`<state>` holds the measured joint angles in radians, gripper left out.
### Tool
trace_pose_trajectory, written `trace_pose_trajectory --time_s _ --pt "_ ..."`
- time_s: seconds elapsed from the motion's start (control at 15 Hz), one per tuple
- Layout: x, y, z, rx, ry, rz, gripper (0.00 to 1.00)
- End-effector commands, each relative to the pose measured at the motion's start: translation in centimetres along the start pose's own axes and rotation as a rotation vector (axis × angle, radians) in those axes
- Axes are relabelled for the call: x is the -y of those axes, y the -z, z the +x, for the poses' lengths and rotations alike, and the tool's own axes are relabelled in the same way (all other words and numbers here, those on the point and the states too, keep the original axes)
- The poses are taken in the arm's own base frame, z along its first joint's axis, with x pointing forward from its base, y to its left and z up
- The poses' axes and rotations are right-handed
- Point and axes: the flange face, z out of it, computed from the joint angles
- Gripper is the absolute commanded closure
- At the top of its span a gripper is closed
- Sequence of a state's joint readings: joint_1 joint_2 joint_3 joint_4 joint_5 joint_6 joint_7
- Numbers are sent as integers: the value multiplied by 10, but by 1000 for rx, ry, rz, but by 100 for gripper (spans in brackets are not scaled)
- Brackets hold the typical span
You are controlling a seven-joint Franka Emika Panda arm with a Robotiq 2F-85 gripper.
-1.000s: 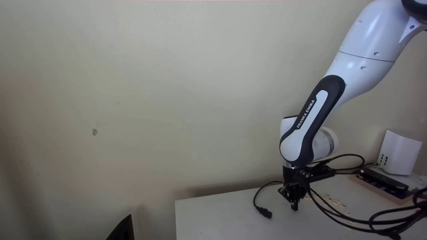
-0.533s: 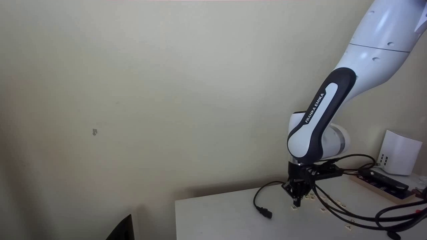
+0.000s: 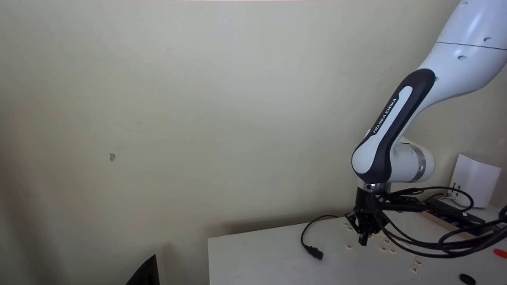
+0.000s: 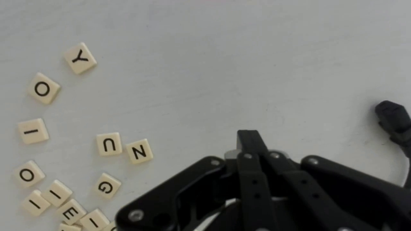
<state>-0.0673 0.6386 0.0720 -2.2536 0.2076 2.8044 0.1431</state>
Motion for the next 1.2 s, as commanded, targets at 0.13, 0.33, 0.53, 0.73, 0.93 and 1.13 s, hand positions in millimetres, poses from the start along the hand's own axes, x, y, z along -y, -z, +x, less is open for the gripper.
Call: trace_pose_trajectory --time_s 0.13,0.33,0.53,0.73,0.93,1.13 --pt "-47 5 -9 -16 -196 48 100" --pt "-69 2 -3 -28 -259 53 100" --pt "-81 1 2 -35 -279 51 100" --pt "-90 -3 5 -25 -297 41 100" --pt "-97 -8 5 -13 -311 34 100" --pt "-101 -15 8 -2 -318 27 100"
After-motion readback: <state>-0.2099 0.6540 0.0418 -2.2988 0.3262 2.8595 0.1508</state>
